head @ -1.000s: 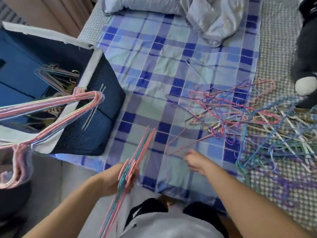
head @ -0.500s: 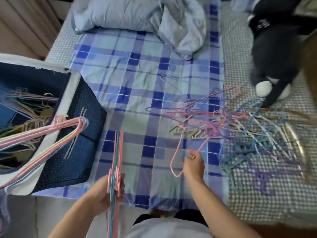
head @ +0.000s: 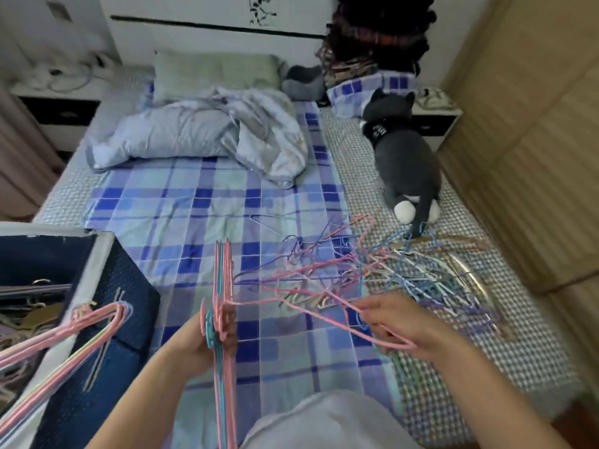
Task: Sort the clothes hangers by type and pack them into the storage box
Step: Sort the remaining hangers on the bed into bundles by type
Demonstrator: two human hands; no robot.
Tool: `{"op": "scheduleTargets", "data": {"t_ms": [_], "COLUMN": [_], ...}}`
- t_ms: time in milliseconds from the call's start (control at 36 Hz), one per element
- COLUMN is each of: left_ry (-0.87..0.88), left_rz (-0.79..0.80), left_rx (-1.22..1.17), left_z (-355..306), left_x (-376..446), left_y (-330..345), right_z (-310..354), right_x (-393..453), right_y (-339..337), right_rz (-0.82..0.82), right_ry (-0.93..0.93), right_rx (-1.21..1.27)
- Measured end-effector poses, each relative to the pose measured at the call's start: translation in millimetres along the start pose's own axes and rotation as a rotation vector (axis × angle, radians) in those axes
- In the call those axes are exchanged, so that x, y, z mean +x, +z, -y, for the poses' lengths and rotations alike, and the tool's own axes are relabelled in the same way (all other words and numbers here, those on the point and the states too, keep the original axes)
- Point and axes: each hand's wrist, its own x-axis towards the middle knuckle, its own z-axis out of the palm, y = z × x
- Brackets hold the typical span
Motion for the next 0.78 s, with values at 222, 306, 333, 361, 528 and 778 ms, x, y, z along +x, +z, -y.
{"op": "scheduleTargets", "data": {"t_ms": [222, 306, 333, 361, 528, 778], "left_ry": [0.095, 0.220, 0.253, 0.289, 0.432, 0.366], "left_rz": [0.060, 0.081, 0.081, 0.088, 0.145, 0.140], "left_rx": [-0.273, -0.321, -0.330, -0.339, -0.420, -0.460], "left_z": [-33.0, -53.7, -59.8, -67.4, -96.7, -70.2], "left_x": [-15.0, -25.6, -25.4, -26.0, -37.9, -36.2], "left_y": [-17.9, -4.5, 2.7, 8.5, 72.3, 137.3], "right_z": [-3.5, 5.4, 6.3, 9.8, 22.3, 0.8], "right_x": [29.0, 42.5, 46.1, 48.8, 63.0, 71.9], "right_y": [23.1, 36.2, 39.7, 44.3, 62.5, 32.6], "right_rz": [-0.017, -0.024, -0.063, -0.107, -0.093, 0.105], "right_ry": [-0.318, -0.382, -0.401, -0.426, -0.506, -0.392], "right_rx": [0.411, 0.208, 0.144, 0.095, 0.004, -0.301]}}
